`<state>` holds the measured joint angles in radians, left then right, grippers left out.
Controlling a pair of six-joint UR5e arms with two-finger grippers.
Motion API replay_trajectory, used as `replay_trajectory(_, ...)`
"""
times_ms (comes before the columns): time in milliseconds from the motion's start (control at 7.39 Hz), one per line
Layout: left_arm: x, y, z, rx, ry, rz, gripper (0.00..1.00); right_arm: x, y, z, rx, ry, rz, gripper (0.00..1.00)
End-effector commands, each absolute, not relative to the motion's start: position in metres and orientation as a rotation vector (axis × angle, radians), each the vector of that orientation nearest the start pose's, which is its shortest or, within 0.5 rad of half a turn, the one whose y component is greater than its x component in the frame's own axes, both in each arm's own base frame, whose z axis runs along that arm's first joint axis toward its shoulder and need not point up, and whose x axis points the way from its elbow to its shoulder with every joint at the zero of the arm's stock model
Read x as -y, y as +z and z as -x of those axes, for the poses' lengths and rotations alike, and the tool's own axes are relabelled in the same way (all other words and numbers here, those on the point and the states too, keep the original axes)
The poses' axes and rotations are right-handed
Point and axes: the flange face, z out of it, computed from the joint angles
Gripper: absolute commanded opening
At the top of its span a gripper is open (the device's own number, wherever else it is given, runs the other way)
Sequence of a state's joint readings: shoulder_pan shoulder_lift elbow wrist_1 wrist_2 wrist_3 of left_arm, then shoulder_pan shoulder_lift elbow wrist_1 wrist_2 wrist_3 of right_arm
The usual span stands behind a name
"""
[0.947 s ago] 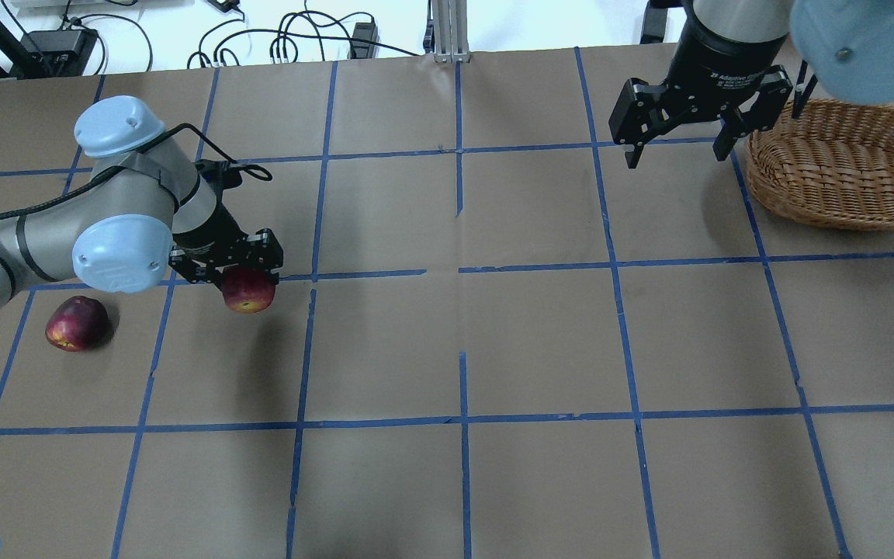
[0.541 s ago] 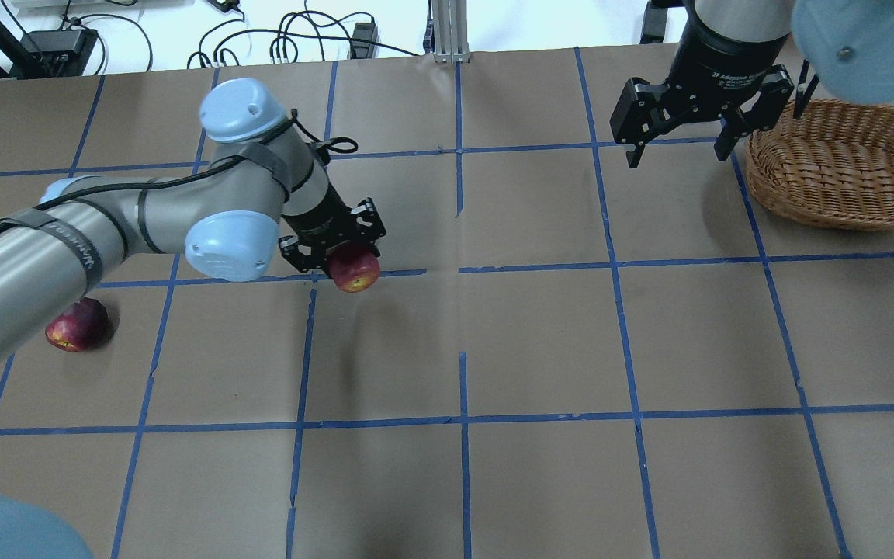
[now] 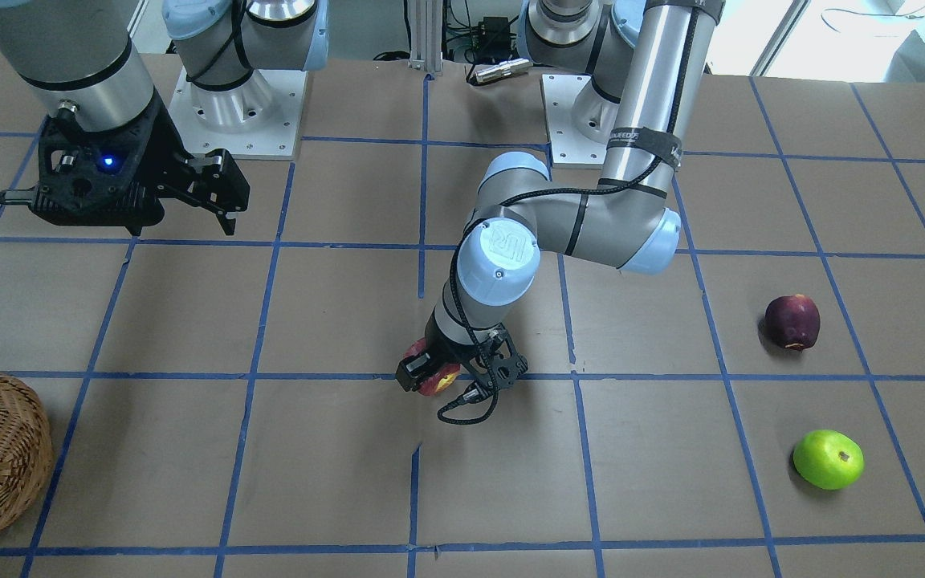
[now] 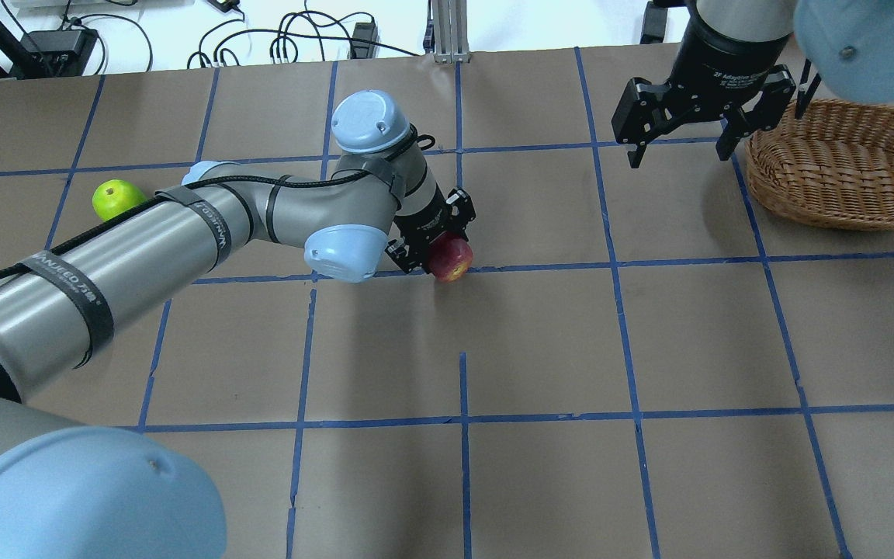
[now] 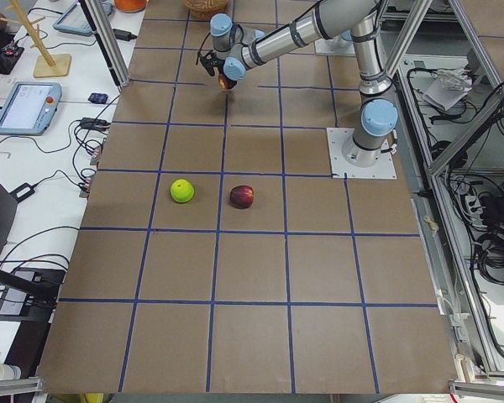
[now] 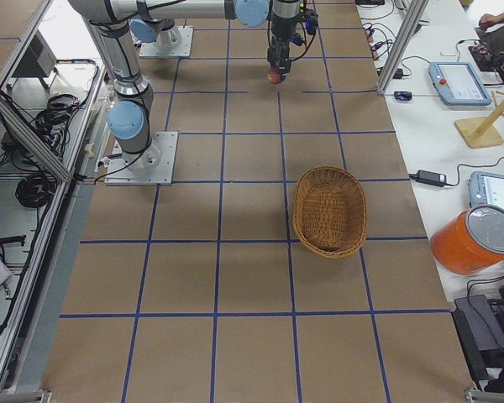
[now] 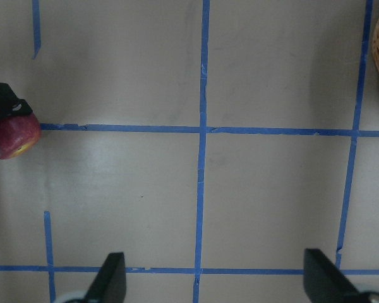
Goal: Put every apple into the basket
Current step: 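Carry the bright red apple with the left gripper to the table center, then open the left gripper and lift it back toward the green apple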
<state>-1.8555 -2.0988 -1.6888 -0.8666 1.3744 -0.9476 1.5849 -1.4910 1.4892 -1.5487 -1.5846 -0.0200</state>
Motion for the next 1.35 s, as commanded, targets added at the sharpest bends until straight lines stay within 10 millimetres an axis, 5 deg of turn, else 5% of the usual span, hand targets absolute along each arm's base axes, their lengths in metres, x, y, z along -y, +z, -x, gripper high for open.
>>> replay_trajectory(0, 0.563, 0.194, 0.334, -3.172, 0.131, 1.017, 0.99, 0.523, 0.485, -0.139, -3.155, 0.032, 0.053, 1.0)
replay_trajectory(406, 0.573, 0.224, 0.308, -3.175, 0.13, 0.959, 1.0, 0.523, 0.483, -0.135, -3.161, 0.039, 0.044, 1.0)
replay_trajectory(812, 0.594, 0.306, 0.145, -3.102, 0.185, 0.342, 1.0, 0.52, 0.471, -0.148, -3.108, 0.079, 0.065, 1.0)
replay_trajectory(1082, 0.587, 0.324, 0.012, -3.093, 0.206, 0.017, 1.0, 0.525, 0.441, -0.182, -3.045, 0.159, 0.116, 1.0)
replay_trajectory(1217, 0.574, 0.322, -0.036, -3.048, 0.249, -0.126, 1.0, 0.526, 0.43, -0.221, -3.067, 0.106, 0.152, 1.0)
